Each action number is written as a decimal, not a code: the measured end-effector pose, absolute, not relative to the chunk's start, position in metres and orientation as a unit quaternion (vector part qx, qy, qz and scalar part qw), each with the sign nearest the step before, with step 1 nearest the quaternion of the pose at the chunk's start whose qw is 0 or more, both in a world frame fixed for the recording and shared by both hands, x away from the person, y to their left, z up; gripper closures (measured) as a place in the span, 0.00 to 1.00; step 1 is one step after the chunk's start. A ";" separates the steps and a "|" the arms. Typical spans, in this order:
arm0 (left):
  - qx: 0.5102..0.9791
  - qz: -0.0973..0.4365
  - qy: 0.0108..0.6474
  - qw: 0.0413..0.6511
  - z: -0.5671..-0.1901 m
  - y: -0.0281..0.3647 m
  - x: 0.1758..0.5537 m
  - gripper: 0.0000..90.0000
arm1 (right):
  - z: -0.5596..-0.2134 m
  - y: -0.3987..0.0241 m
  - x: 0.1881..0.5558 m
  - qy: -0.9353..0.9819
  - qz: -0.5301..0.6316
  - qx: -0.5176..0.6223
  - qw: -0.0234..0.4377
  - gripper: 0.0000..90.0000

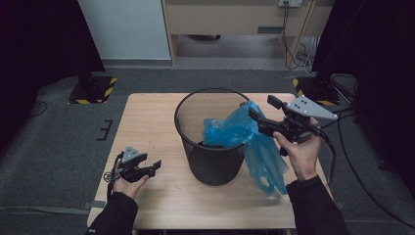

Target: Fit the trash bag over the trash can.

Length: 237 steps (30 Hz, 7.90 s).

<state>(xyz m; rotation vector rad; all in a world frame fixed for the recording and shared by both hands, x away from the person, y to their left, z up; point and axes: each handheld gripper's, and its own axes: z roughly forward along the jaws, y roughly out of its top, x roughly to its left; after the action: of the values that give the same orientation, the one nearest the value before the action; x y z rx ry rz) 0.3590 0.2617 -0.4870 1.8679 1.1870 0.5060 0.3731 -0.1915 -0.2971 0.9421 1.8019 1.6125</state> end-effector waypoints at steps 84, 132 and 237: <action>0.748 0.202 0.473 0.421 -0.487 0.261 0.359 0.35 | -0.302 -0.197 0.376 0.692 0.574 0.351 0.261 0.32; 0.734 0.210 0.473 0.440 -0.481 0.263 0.356 0.35 | -0.251 -0.164 0.374 0.661 0.593 0.336 0.315 0.39; 0.626 0.289 0.397 0.606 -0.359 0.243 0.352 0.43 | -0.296 -0.253 0.365 0.609 0.645 0.360 0.288 0.29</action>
<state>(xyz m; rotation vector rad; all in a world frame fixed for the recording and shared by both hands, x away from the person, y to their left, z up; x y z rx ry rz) 0.3517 0.2427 -0.3590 1.4466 0.9191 0.6691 0.3646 -0.2527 -0.2963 0.9622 1.6261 1.7231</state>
